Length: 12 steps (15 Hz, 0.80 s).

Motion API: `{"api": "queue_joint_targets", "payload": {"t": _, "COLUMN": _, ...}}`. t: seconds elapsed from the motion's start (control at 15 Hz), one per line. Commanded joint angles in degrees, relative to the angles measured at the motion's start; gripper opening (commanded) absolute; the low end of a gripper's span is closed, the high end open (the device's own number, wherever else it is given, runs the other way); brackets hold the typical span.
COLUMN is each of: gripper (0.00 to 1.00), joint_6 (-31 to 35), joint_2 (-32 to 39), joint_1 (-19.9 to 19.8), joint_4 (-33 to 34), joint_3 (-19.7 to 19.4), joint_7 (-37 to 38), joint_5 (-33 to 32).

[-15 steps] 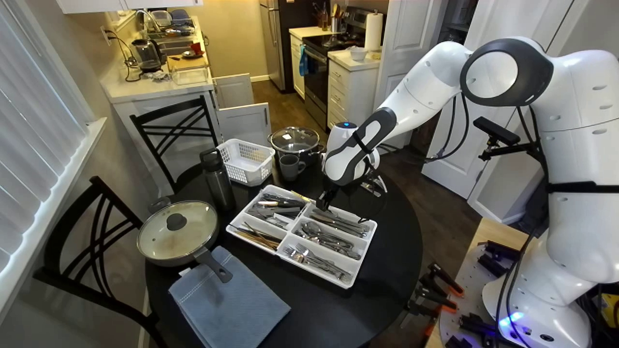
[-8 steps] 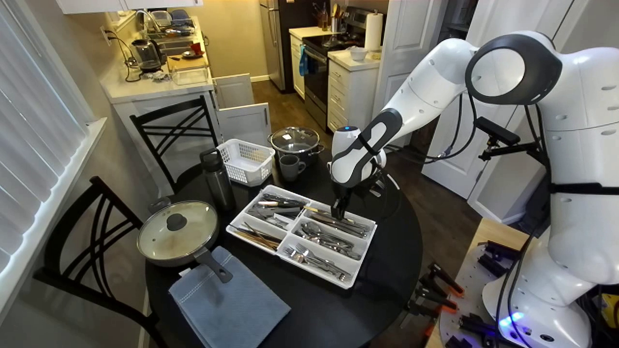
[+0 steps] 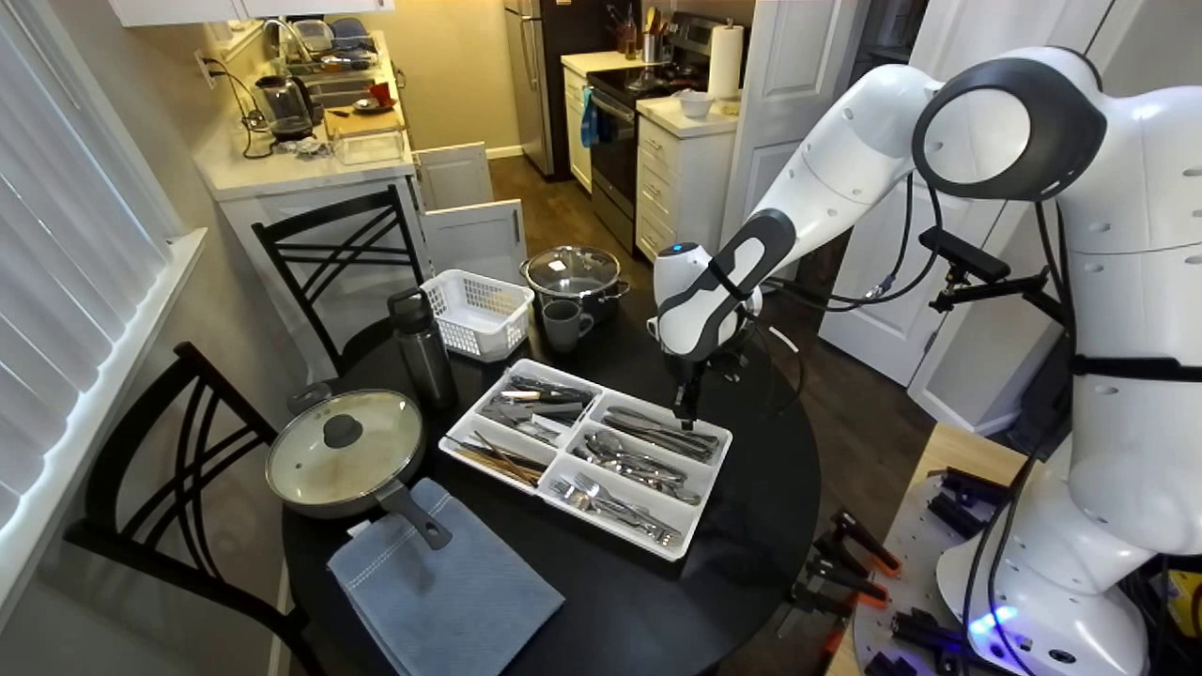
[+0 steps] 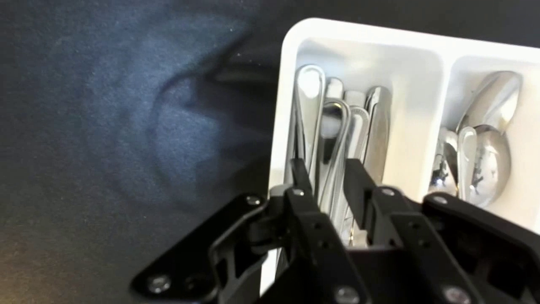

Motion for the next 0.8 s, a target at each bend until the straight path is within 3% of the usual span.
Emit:
{"api": "queue_joint_targets", "payload": {"t": 0.0, "gripper": 0.60, "joint_6": 0.8, "joint_2": -2.5, "joint_1": 1.0, "joint_4": -1.8, "joint_3": -1.1, "joint_7": -1.4, "joint_5": -0.7}}
{"api": "queue_joint_targets", "payload": {"t": 0.2, "gripper": 0.78, "joint_6": 1.5, "joint_2": -2.8, "joint_1": 0.8, "joint_4": -1.4, "joint_3": -1.5, "joint_7": -1.0, "joint_5": -0.1}}
{"api": "queue_joint_targets", "payload": {"t": 0.4, "gripper": 0.97, "joint_6": 4.6, "joint_2": -2.9, "joint_1": 1.7, "joint_4": -0.8, "joint_3": -4.4, "joint_7": 1.3, "joint_5": -2.3}}
{"api": "queue_joint_targets", "payload": {"t": 0.73, "gripper": 1.00, "joint_6": 13.1, "joint_2": 1.0, "joint_1": 0.4, "joint_4": 1.6, "joint_3": -8.1, "joint_7": 2.5, "joint_5": -2.8}}
